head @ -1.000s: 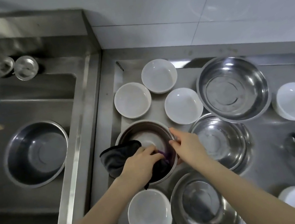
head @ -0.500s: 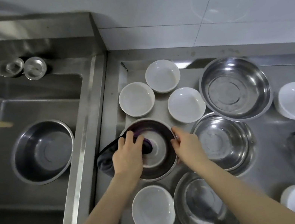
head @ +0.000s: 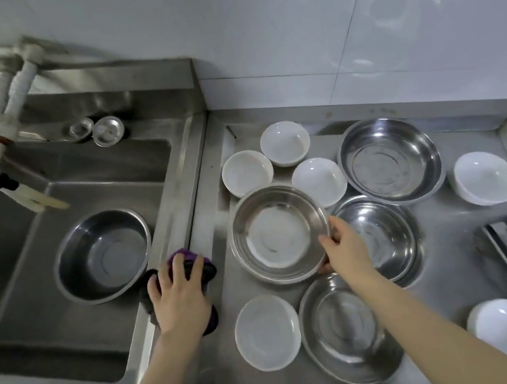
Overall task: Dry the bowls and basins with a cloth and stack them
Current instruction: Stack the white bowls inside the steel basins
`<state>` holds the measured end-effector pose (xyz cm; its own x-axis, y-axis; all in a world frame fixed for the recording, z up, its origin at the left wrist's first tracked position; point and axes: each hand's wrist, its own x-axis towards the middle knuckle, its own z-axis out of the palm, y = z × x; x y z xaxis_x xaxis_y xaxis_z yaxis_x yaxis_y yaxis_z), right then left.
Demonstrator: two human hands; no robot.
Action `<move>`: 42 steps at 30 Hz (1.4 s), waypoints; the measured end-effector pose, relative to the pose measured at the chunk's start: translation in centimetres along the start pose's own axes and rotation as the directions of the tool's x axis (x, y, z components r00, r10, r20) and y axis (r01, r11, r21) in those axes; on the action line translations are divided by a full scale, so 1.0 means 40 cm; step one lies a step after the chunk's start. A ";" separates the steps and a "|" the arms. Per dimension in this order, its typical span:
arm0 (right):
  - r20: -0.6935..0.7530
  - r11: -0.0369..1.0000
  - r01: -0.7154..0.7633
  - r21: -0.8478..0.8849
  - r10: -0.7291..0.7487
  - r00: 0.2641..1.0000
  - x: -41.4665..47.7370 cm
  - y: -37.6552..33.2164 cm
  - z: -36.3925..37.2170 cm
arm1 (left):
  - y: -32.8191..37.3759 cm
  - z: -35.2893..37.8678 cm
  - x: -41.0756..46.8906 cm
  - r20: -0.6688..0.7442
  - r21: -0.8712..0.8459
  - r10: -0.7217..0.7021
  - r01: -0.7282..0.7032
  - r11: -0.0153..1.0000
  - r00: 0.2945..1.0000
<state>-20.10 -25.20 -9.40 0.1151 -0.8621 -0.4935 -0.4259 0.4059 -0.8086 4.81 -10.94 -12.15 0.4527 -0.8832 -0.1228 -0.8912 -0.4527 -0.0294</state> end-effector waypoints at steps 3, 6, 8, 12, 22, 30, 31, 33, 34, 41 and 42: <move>-0.041 0.999 0.040 0.000 -0.040 0.998 -0.036 0.023 -0.057 | 0.055 -0.027 -0.017 -0.019 -0.117 -0.115 0.112 0.987 0.993; -0.053 0.997 0.042 -0.059 -0.045 0.998 -0.090 0.065 -0.137 | 0.126 -0.056 -0.072 -0.129 -0.366 -0.077 0.025 0.930 0.989; -0.070 0.991 0.040 -0.126 -0.049 0.996 -0.135 0.103 -0.192 | 0.192 -0.073 -0.132 -0.042 -0.632 -0.010 -0.019 0.775 0.999; -0.069 0.978 0.014 -0.208 -0.029 0.997 -0.209 0.201 -0.273 | 0.307 -0.051 -0.246 0.152 -0.825 0.035 0.107 0.555 0.988; -0.014 0.942 0.095 -0.323 -0.105 0.994 -0.228 0.313 -0.274 | 0.399 0.029 -0.357 0.220 -0.742 -0.085 0.224 0.632 0.972; 0.024 0.920 0.054 -0.388 -0.049 0.999 -0.207 0.366 -0.267 | 0.433 0.031 -0.352 0.192 -0.758 -0.156 0.247 0.603 0.969; 0.003 0.930 0.070 -0.360 -0.074 0.997 -0.204 0.363 -0.275 | 0.440 0.027 -0.350 0.191 -0.761 -0.163 0.251 0.598 0.968; -0.039 0.944 0.089 -0.318 -0.107 0.993 -0.198 0.351 -0.300 | 0.456 0.013 -0.343 0.170 -0.781 -0.159 0.231 0.580 0.973; -0.054 0.950 0.098 -0.297 -0.119 0.991 -0.192 0.340 -0.317 | 0.470 0.004 -0.332 0.151 -0.790 -0.156 0.214 0.574 0.976; -0.168 0.965 0.179 -0.189 -0.211 0.963 -0.105 0.212 -0.458 | 0.609 -0.087 -0.154 -0.022 -0.824 -0.136 0.059 0.564 0.991; -0.194 0.963 0.199 -0.184 -0.234 0.953 -0.083 0.187 -0.481 | 0.633 -0.105 -0.116 -0.031 -0.835 -0.129 0.045 0.548 0.991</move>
<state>-40.92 -25.16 -7.64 0.0351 -0.9751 -0.2190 -0.5525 0.1637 -0.8173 -19.75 -18.81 -8.16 0.5646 -0.8207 -0.0875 -0.4431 -0.3908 0.8068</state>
